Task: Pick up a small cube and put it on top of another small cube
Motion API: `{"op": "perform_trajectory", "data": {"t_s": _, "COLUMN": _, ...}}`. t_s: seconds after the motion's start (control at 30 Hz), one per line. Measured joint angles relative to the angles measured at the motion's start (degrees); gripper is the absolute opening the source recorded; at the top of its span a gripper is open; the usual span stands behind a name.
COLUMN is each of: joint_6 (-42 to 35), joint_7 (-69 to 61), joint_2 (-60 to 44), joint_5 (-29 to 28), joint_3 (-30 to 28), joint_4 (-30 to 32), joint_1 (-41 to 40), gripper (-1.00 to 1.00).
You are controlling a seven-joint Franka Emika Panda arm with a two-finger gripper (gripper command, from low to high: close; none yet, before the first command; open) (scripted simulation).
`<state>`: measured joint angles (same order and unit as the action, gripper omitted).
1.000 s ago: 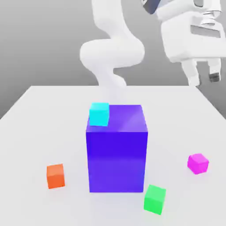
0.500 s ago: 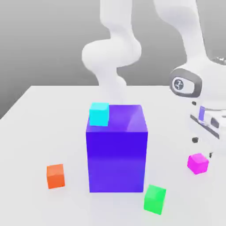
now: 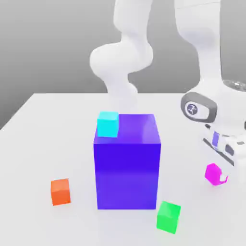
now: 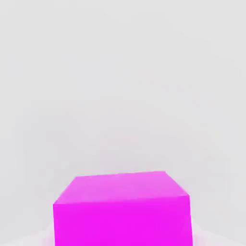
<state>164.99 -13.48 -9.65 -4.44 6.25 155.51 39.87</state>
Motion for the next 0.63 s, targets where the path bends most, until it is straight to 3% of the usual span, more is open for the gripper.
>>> {"op": "perform_trajectory", "data": {"t_s": 0.1, "joint_6": -4.54, "joint_7": -0.32, "joint_2": 3.98, "joint_5": 2.68, "joint_3": -2.04, "joint_4": -0.6, "joint_1": -2.49, "gripper": -1.0}}
{"op": "perform_trajectory", "data": {"t_s": 0.3, "joint_6": -12.72, "joint_7": 5.0, "joint_2": 6.88, "joint_5": 4.72, "joint_3": -10.8, "joint_4": -5.91, "joint_1": -17.47, "gripper": -1.0}}
{"op": "perform_trajectory", "data": {"t_s": 0.5, "joint_6": -5.52, "joint_7": 4.79, "joint_2": -2.06, "joint_5": 7.06, "joint_3": -10.65, "joint_4": -7.61, "joint_1": -19.39, "gripper": -1.0}}
{"op": "perform_trajectory", "data": {"t_s": 0.53, "joint_6": -4.49, "joint_7": 4.69, "joint_2": -3.17, "joint_5": 7.24, "joint_3": -10.46, "joint_4": -7.67, "joint_1": -19.56, "gripper": 1.0}}
{"op": "perform_trajectory", "data": {"t_s": 0.63, "joint_6": -4.49, "joint_7": 4.69, "joint_2": -3.17, "joint_5": 7.24, "joint_3": -10.46, "joint_4": -7.67, "joint_1": -19.56, "gripper": 1.0}}
